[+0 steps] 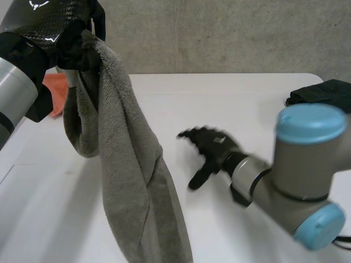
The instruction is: Fold the laundry.
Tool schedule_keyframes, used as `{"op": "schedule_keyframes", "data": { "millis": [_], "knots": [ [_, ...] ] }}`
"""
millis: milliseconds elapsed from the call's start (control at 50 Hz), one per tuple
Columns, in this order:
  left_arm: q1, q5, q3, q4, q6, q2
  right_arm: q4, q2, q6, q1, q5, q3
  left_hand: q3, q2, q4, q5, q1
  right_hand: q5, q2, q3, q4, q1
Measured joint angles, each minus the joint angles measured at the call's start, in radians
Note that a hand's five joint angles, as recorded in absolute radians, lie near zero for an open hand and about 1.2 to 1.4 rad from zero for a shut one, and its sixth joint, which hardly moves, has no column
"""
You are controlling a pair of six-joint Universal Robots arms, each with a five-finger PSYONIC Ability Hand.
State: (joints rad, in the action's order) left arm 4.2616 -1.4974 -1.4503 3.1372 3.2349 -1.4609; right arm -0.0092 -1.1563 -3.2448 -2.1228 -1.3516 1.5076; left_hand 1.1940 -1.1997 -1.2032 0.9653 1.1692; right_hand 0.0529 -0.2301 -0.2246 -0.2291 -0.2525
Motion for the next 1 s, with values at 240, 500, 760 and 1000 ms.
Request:
{"op": "schedule_keyframes", "data": {
  "millis": [240,500,760,1000],
  "knots": [
    [-0.014,0.006,-0.041,-0.031,0.044,0.089,0.17,0.194,-0.001,0.108,0.326,-0.363,0.0,0.0,0.0,0.0,0.0,-0.002,0.02,0.016,0.017,0.013],
    [-0.037,0.001,-0.085,-0.034,0.063,0.135,0.267,0.521,-0.029,-0.03,0.408,-0.681,0.001,-0.001,0.0,0.0,0.0,0.066,-0.065,-0.056,-0.054,-0.057],
    [0.033,-0.007,-0.029,0.039,0.104,0.072,-0.085,0.367,-0.111,-0.004,-0.006,-0.699,0.002,-0.002,0.0,0.0,0.0,0.915,-0.95,-0.96,-0.966,-0.878],
    [0.105,-0.07,0.212,0.293,0.13,-0.107,-0.474,-0.003,0.089,0.116,-0.117,-0.56,0.002,-0.003,-0.001,0.0,0.0,0.915,-0.95,-0.964,-0.97,-0.878]
  ]
}}
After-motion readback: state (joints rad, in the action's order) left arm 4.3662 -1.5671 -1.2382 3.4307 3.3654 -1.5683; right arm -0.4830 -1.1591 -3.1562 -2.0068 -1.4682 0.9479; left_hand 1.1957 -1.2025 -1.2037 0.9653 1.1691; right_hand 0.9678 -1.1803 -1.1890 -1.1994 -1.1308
